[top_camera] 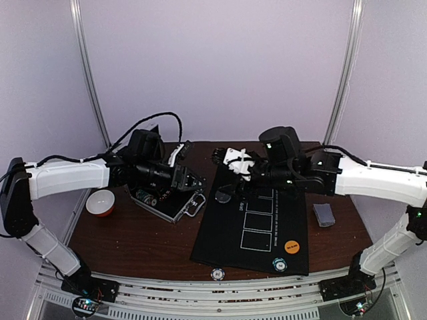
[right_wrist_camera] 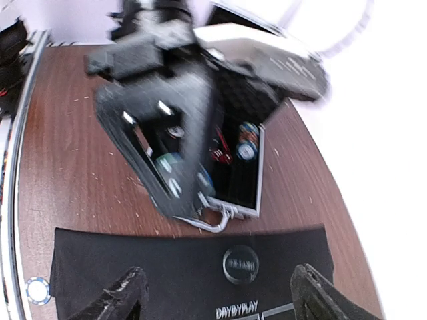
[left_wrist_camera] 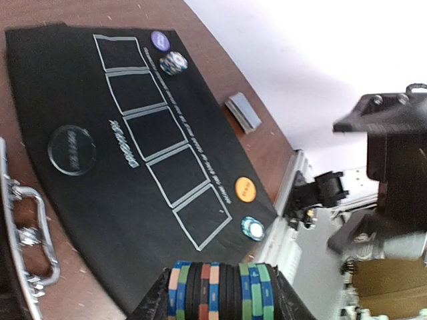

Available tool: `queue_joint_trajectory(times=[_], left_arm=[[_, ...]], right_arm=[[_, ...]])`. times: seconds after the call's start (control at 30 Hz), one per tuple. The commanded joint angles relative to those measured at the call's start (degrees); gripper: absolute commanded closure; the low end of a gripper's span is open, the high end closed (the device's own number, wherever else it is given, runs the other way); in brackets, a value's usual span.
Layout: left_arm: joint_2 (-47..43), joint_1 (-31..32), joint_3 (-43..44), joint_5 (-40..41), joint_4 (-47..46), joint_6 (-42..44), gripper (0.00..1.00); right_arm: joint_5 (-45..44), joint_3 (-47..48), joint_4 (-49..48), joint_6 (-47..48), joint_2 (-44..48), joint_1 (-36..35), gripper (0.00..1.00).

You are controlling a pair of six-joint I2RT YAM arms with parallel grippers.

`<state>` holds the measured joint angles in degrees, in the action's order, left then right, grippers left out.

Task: Distribute texas hold em gaming equipment
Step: Pass from the left arm to the right

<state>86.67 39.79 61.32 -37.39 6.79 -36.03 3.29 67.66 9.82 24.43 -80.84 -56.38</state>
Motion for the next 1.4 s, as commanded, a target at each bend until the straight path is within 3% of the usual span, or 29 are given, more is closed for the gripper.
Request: queue_joint_trajectory(times=[0.0, 0.23, 0.47, 0.57, 0.67, 0.73, 0.93, 1.17, 1.3, 1.37], left_arm=[[-2.83, -0.3, -0.96, -6.05, -11.37, -7.29, 1.0], [-3.77, -0.34, -2.9, -6.23, -13.26, -8.89, 1.0], [-4.06, -0.36, -3.55, -6.82, -14.52, -9.74, 1.0], [-3.97, -0.34, -3.9, -6.92, -14.84, -9.96, 1.0], [-3.88, -0.33, -4.1, -6.96, -15.27, -10.18, 1.0], [-3.81, -0.39, -4.21, -7.09, -15.63, -10.48, 1.0], [-3.86, -0.4, -4.38, -7.43, -15.79, -10.49, 1.0], [-3.88, -0.66, -6.12, -9.04, -18.79, -12.36, 0.99], [-3.67, -0.71, -6.82, -10.35, -20.33, -12.84, 0.7], [-3.46, -0.76, -7.44, -10.94, -21.97, -13.87, 0.62]], right_arm=[[4.29, 6.83, -1.35, 12.22, -7.61, -2.11, 0.22], [7.62, 12.89, -0.04, 17.05, -15.48, -2.35, 0.16], [1.6, 14.58, -3.53, 15.72, -18.8, -2.89, 0.42], [1.18, 13.86, -5.1, 15.87, -18.88, -2.98, 0.41], [1.34, 13.39, -6.0, 16.42, -18.66, -3.1, 0.33], [1.49, 13.42, -6.07, 17.02, -18.67, -3.12, 0.35], [1.32, 13.73, -5.79, 17.55, -18.58, -3.18, 0.66], [0.32, 14.27, -3.76, 16.9, -18.45, -3.39, 0.94], [1.42, 14.47, -2.5, 15.98, -18.17, -3.35, 1.0], [3.13, 15.84, -0.44, 15.18, -18.67, -3.3, 1.0]])
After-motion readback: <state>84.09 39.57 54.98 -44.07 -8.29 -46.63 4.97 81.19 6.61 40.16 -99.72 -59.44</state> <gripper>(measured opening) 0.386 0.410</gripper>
